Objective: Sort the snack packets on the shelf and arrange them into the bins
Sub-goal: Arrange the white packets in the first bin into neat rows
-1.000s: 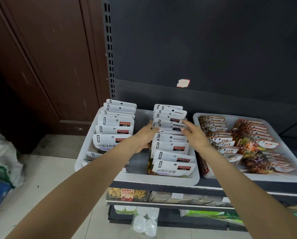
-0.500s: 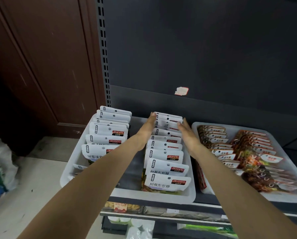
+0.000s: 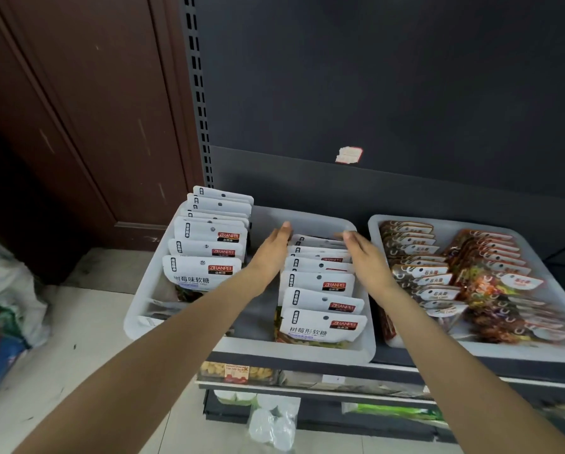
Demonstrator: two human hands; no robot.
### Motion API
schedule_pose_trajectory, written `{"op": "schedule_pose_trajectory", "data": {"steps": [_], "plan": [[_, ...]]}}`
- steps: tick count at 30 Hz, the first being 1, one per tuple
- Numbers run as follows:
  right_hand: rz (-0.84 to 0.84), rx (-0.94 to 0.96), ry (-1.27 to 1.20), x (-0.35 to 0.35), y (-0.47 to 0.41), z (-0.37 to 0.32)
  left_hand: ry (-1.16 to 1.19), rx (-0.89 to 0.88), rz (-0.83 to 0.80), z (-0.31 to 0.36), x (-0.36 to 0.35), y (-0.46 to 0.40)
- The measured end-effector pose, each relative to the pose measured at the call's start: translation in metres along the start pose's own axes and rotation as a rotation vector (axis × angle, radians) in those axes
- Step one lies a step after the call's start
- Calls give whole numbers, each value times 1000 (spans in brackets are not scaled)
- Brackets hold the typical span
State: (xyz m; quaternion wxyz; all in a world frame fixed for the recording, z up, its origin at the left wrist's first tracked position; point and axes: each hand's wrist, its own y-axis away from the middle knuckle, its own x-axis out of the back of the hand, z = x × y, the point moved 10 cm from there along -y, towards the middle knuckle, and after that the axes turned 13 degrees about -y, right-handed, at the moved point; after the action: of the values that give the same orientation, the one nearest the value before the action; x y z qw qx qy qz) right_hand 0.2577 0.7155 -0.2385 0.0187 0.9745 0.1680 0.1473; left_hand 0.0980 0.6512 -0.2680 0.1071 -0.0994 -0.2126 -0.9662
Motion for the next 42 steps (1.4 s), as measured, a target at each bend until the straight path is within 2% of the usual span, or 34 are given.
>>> {"op": "schedule_pose_trajectory", "data": {"steps": [4,9,13,15,19,23,28,32,36,42], "plan": [[-19,-35,-3,-1,-9,3,123,90,-82,1,-8,-2],[-7,-91,-222,-11,-2,8,260,106,-189,0,-27,0],[97,41,-301,2,9,2,306,-92,-207,18,-35,4],[127,81,-245,8,15,-1,230,-178,-153,23,-33,2],[79,-4,-43,0,10,2,-63,-90,108,16,-7,0],[59,-100,38,5,0,-2,-129,-80,81,14,-5,-3],[49,-193,-94,1,-8,3,-32,-46,53,20,-3,-15],[71,-213,-52,-3,-13,3,-15,-43,132,23,1,-21],[82,-227,-36,-1,-22,-1,-112,-17,212,28,9,-30],[80,-251,-35,0,-21,1,-61,39,157,21,2,-29]]}}
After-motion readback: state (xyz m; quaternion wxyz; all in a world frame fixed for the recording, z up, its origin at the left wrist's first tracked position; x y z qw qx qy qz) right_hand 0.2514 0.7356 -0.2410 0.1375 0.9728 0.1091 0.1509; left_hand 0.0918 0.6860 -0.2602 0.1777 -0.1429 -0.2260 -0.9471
